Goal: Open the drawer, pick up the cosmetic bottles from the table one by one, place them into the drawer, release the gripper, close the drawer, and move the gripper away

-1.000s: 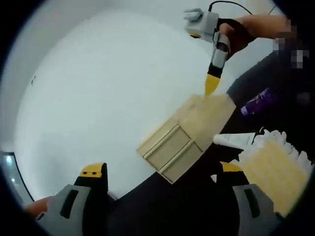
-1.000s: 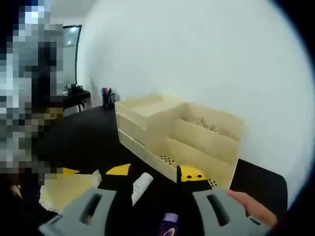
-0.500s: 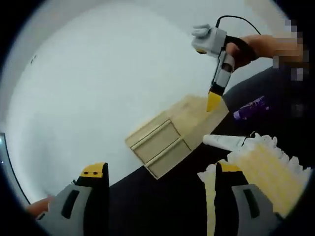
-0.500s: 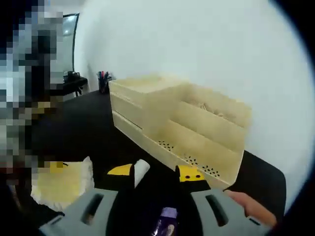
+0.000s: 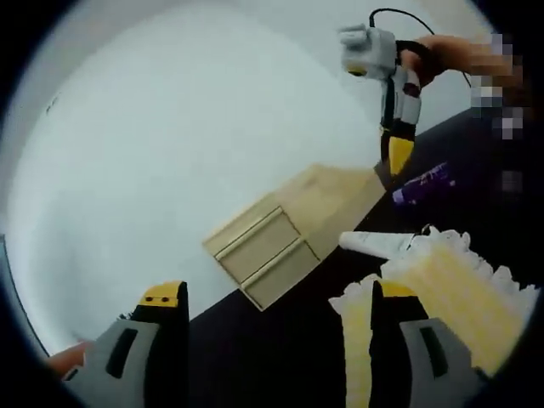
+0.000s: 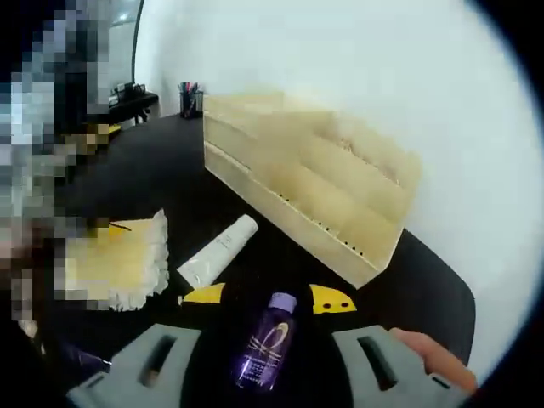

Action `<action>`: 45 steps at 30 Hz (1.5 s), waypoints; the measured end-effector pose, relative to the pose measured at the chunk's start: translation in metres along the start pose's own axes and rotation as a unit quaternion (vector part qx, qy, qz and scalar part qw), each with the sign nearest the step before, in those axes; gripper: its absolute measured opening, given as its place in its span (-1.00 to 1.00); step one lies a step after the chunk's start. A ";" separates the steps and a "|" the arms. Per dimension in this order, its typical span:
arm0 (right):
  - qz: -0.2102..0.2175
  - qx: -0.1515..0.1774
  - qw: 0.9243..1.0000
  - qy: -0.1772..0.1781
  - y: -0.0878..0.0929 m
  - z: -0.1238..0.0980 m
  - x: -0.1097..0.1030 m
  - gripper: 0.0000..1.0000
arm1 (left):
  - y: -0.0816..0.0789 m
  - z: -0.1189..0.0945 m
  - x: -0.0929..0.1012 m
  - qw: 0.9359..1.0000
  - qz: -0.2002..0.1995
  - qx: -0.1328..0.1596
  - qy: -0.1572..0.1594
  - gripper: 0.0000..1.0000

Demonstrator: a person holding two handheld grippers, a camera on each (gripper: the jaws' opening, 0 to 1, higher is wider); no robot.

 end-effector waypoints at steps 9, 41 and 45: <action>0.053 0.037 0.998 0.008 0.047 -0.025 0.004 -0.39 | -0.004 -0.002 -0.001 1.000 -0.004 0.011 0.004 0.63; 0.174 0.084 0.980 -0.036 0.107 -0.007 -0.029 -0.40 | -0.003 -0.001 0.004 1.000 0.011 0.009 0.011 0.55; 0.177 0.084 0.980 -0.042 0.106 -0.003 -0.034 -0.41 | -0.004 -0.002 0.004 1.000 0.009 0.011 0.012 0.54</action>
Point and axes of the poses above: the point that each gripper's makers call its tool centre point, and the gripper's own axes: z roughly forward along the fingers, x roughly to its right, y roughly out of its underside, the point moved 8 cm from there along -z, roughly backward along the fingers, and after that the axes turned 5 degrees about -y, right-handed, at the moved point
